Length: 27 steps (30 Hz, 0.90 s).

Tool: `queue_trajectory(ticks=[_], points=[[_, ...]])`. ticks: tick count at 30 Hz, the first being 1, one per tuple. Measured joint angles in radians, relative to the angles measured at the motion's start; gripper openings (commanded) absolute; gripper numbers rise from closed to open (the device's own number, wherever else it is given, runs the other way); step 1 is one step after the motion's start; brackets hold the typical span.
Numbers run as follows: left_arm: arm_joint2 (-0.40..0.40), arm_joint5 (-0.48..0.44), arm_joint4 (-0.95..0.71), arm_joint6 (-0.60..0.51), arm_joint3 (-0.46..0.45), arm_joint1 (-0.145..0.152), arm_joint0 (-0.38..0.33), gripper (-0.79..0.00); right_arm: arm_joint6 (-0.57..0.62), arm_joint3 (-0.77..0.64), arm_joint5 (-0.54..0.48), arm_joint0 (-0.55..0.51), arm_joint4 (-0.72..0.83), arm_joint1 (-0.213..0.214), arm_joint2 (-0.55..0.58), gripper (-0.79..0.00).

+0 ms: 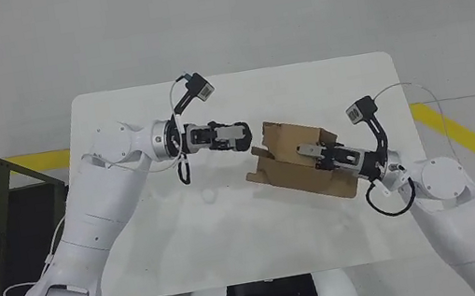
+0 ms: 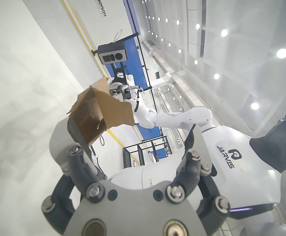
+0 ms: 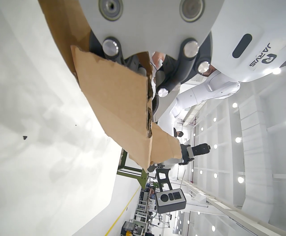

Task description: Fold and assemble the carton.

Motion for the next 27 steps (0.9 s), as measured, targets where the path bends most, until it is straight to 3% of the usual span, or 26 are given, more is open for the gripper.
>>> queue_trajectory(ticks=[27], points=[[0.017, 0.034, -0.003, 0.053, 0.062, -0.008, 0.007, 0.000, 0.011, 0.000, 0.009, 0.044, -0.037, -0.009, -0.123, -0.785]])
